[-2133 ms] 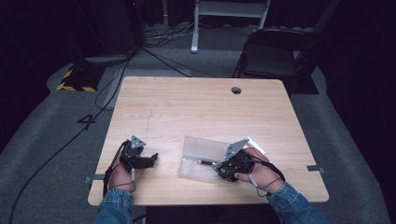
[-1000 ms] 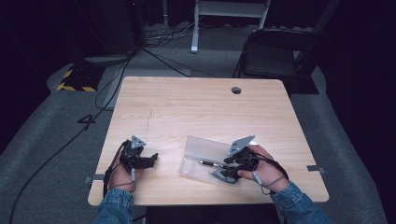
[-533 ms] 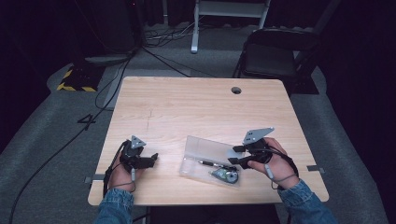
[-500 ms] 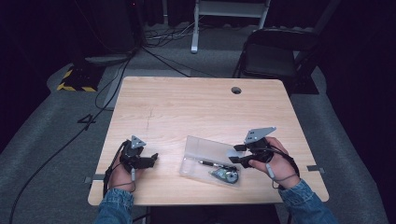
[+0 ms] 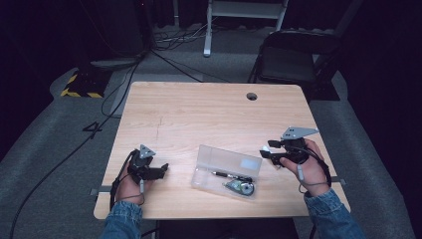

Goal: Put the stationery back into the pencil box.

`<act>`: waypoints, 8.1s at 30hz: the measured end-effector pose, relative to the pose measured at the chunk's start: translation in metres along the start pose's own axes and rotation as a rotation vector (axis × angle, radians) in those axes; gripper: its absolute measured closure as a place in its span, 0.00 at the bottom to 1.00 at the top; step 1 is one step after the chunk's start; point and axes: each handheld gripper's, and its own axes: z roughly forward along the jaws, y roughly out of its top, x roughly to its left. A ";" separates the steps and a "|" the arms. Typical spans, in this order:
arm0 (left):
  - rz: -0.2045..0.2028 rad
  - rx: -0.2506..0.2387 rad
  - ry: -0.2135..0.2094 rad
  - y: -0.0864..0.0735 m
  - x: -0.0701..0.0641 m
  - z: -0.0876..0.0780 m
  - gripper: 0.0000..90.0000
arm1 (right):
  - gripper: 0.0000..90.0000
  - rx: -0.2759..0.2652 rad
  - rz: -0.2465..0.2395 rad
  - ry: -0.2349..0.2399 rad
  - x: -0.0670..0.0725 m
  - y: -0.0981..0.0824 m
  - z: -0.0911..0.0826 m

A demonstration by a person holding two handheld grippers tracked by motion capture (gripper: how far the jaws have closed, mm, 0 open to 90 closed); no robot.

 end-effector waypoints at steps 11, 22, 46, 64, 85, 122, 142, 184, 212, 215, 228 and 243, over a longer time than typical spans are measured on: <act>0.000 -0.002 0.001 0.000 0.000 0.000 0.21 | 0.54 0.059 0.076 -0.112 -0.027 -0.016 0.010; -0.001 -0.003 0.000 0.000 0.000 0.000 0.21 | 0.60 0.155 0.124 -0.140 -0.042 -0.033 0.030; 0.000 -0.002 0.001 0.000 0.000 0.000 0.21 | 0.67 0.334 0.112 -0.115 -0.046 -0.053 0.052; 0.000 -0.002 0.001 0.000 0.000 0.000 0.21 | 0.79 0.355 0.103 -0.118 -0.047 -0.054 0.055; 0.000 -0.003 0.000 0.000 0.000 0.000 0.21 | 0.79 0.204 0.083 -0.100 -0.034 -0.028 0.023; -0.022 0.008 0.021 -0.002 -0.002 -0.001 0.17 | 0.79 0.098 -0.121 0.129 0.043 0.027 0.006; -0.028 0.006 0.022 -0.005 -0.003 -0.004 0.17 | 0.79 0.128 -0.205 0.217 0.070 0.036 0.032; -0.052 0.041 0.038 -0.004 -0.004 -0.001 0.00 | 0.79 0.276 -0.345 0.337 0.102 0.023 0.093; -0.052 0.041 0.038 -0.004 -0.004 -0.001 0.00 | 0.79 0.350 -0.476 0.316 0.101 0.016 0.113; -0.051 0.042 0.038 -0.004 -0.004 -0.001 0.00 | 0.79 0.335 -0.471 0.312 0.101 0.016 0.112; -0.052 0.041 0.038 -0.004 -0.004 -0.001 0.00 | 0.79 0.268 -0.479 0.287 0.099 0.014 0.113; -0.052 0.041 0.038 -0.004 -0.004 -0.001 0.00 | 0.79 0.300 -0.466 0.333 0.101 0.006 0.116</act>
